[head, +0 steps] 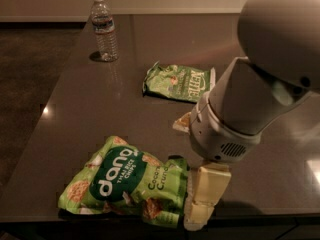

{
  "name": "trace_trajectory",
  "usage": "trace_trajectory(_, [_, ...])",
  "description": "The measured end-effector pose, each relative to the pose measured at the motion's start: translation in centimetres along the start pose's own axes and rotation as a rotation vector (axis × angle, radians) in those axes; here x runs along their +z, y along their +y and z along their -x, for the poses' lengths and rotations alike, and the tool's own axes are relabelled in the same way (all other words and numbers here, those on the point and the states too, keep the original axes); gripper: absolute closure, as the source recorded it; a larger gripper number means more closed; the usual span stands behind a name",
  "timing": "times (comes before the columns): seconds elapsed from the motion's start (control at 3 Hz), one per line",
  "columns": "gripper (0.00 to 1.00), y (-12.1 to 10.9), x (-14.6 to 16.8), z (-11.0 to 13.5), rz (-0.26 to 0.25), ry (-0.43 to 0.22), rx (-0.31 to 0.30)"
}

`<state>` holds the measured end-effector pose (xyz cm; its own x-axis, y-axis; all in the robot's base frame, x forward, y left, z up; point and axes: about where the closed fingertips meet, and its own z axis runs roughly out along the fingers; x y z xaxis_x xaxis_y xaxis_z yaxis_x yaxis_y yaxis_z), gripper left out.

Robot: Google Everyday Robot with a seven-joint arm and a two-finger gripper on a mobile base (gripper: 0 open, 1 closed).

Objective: Move green rice chip bag near green jalapeno chip bag

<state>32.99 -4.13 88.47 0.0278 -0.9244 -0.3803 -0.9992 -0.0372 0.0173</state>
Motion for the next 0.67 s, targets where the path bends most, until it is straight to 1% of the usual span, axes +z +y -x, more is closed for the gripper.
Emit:
trace_trajectory(0.33, [0.00,0.9,1.7,1.4,0.005,-0.040,0.010])
trace_trajectory(0.67, [0.00,1.0,3.3,2.5,-0.003,-0.072,0.017])
